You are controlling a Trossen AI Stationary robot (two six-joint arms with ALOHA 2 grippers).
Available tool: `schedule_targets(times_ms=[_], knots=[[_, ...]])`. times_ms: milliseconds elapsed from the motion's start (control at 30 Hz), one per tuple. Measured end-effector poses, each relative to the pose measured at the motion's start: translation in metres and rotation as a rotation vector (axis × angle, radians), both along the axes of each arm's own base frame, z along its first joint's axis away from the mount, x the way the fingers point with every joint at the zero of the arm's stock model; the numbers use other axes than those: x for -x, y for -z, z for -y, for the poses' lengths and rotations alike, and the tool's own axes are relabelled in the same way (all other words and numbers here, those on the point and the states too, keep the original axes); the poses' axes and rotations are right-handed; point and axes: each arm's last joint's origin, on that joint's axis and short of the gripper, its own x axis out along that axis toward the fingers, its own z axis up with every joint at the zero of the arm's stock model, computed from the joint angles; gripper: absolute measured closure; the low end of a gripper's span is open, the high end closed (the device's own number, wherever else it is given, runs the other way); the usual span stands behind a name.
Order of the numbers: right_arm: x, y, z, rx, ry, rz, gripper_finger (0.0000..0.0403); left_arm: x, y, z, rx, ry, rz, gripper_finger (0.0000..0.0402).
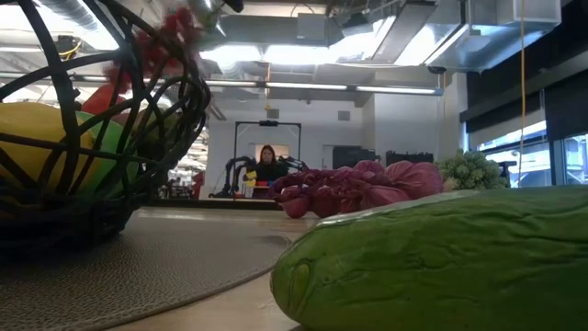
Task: Build produce basket
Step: Put the red grapes into the black wire basket
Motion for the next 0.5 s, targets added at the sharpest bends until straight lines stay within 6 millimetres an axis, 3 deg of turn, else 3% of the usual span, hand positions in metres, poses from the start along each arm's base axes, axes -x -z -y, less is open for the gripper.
schedule_targets(times_ms=[333,500], knots=[[0.027,-0.017,0.013,0.001,0.035,-0.026,0.029,0.011,-0.003,0.013,0.089,-0.006,-0.007,0.0401],[0.048,-0.026,0.018,0.024,0.05,-0.058,0.029,0.021,-0.022,0.022,0.137,0.024,0.056,0.0402]])
